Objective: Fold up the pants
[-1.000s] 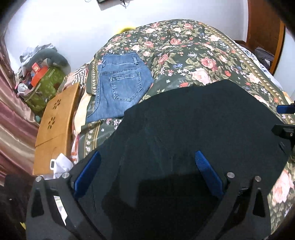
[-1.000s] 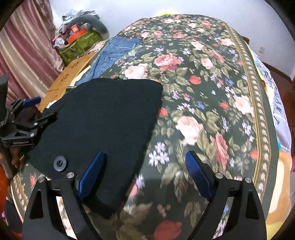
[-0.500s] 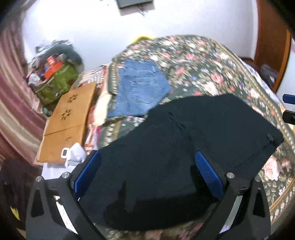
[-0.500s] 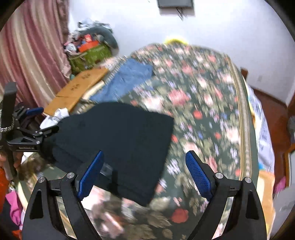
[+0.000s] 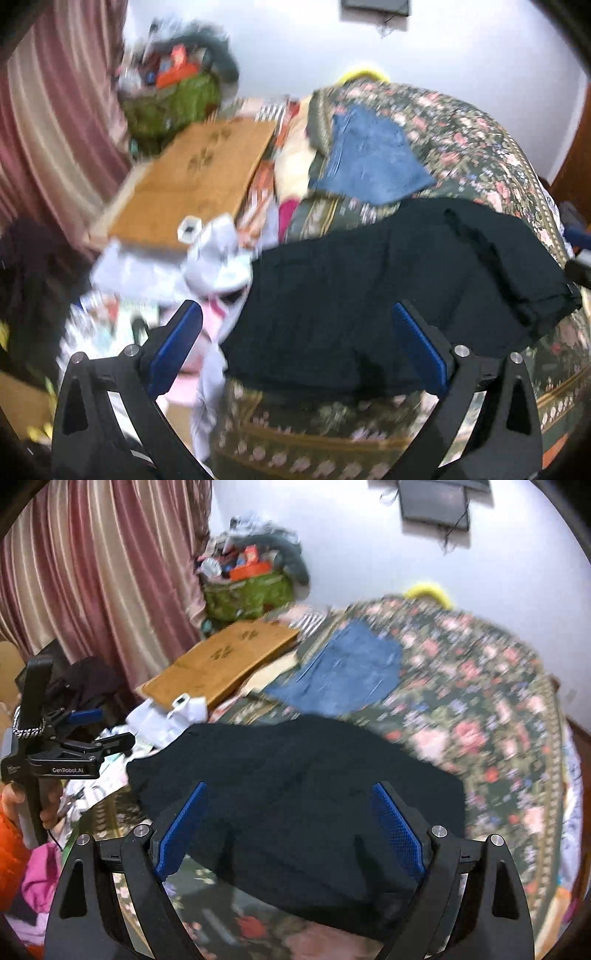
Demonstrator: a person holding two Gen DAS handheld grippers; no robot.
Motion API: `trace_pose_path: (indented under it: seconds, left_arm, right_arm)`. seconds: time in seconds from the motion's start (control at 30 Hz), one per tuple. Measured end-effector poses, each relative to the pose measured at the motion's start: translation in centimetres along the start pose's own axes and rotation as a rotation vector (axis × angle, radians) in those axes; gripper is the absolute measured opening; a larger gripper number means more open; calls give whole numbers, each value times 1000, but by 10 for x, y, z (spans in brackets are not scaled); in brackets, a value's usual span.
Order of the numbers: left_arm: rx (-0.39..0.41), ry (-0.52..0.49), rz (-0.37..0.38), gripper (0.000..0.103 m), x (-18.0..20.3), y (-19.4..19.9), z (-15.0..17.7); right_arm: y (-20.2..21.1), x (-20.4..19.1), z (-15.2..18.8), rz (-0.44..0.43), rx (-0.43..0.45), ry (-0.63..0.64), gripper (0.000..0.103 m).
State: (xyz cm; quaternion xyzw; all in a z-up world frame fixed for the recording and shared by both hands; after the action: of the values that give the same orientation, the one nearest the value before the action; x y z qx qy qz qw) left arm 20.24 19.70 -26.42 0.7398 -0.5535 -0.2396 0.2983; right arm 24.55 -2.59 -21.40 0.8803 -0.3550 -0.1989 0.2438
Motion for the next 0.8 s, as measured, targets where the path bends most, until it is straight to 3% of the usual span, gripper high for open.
trace_pose_path:
  seconds: [0.23, 0.43, 0.8]
  left_arm:
    - [-189, 193, 110, 103, -18, -22, 50]
    - [-347, 416, 316, 103, -4, -29, 74]
    - [-485, 595, 397, 103, 0, -78, 73]
  right_arm:
    - [-40, -12, 43, -62, -179, -52, 89]
    - [-39, -20, 49, -40, -192, 12, 91]
    - [-41, -20, 51, -67, -185, -5, 91]
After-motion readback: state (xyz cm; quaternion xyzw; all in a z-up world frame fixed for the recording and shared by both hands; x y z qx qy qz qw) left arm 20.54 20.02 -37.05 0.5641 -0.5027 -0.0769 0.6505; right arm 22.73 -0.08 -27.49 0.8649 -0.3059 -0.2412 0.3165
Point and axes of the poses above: each gripper's, at about its wrist camera, not at the fingertips, and y roughly against the way its jaws point, x to its right, z to its underside, the point moved 8 cm from there along -y, roughly the way its jaws point, and after that the axes turned 9 degrees about x, right-handed, at the moved point
